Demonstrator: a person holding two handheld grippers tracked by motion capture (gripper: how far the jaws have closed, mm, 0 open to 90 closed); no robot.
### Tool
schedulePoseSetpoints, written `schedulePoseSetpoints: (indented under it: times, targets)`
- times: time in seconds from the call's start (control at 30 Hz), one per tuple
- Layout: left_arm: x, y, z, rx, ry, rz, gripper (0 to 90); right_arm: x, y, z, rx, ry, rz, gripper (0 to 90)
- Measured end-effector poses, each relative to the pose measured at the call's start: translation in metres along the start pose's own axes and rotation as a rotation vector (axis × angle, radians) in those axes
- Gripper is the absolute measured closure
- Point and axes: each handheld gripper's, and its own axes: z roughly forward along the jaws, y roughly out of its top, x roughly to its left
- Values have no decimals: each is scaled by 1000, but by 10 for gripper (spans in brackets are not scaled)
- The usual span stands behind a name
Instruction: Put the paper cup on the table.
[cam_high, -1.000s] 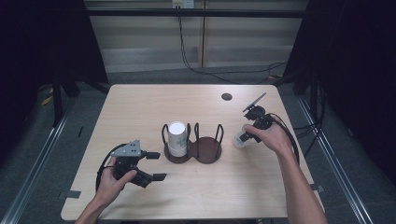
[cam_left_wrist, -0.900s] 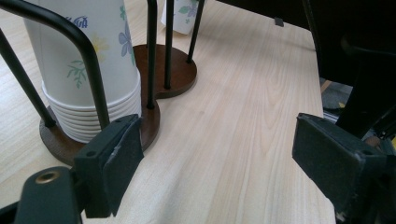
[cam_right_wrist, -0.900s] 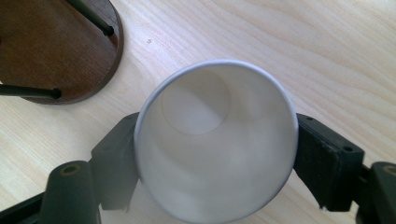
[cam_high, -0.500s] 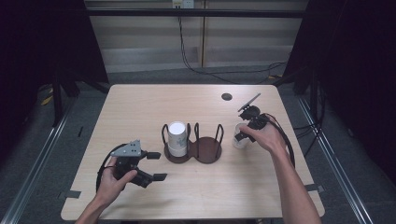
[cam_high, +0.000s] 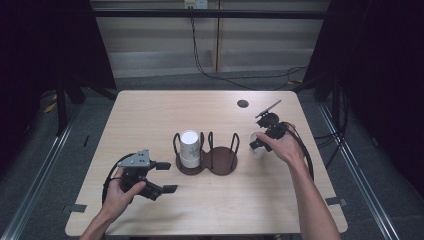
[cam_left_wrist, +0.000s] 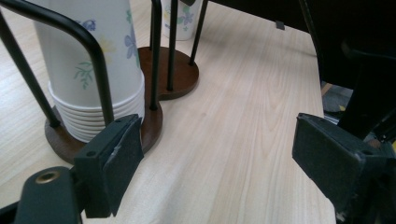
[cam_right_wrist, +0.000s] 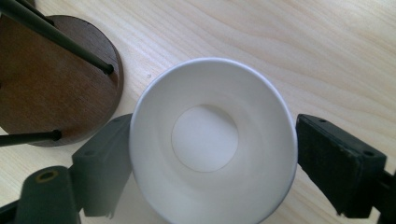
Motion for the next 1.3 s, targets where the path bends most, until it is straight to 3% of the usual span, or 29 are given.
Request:
schedulePoseSetpoints:
  times: [0.17, 0.23, 0.43, 0.8, 1.0, 1.1, 1.3]
  targets:
    - [0, 0, 1, 0, 1, 2, 159, -1, -3, 0, -36, 7, 21, 144]
    - [-1, 0, 2, -5, -2, -4, 159, -3, -5, -1, -73, 30, 46, 139]
    - [-3, 1, 3, -8, -8, -5, 160, -2, -5, -8, -139, 26, 58, 140]
    - [-3, 1, -1, -11, 25, -5, 160, 2, -11, -25, -296, 27, 92, 137]
    - [-3, 0, -6, -16, 43, -9, 160, 9, -17, -31, -367, 22, 83, 138]
    - [-2, -3, -7, -16, 46, -16, 160, 12, -23, -34, -419, 8, 91, 138]
    - [-3, -4, -8, -23, 39, -22, 160, 16, -40, -38, -493, 43, 106, 140]
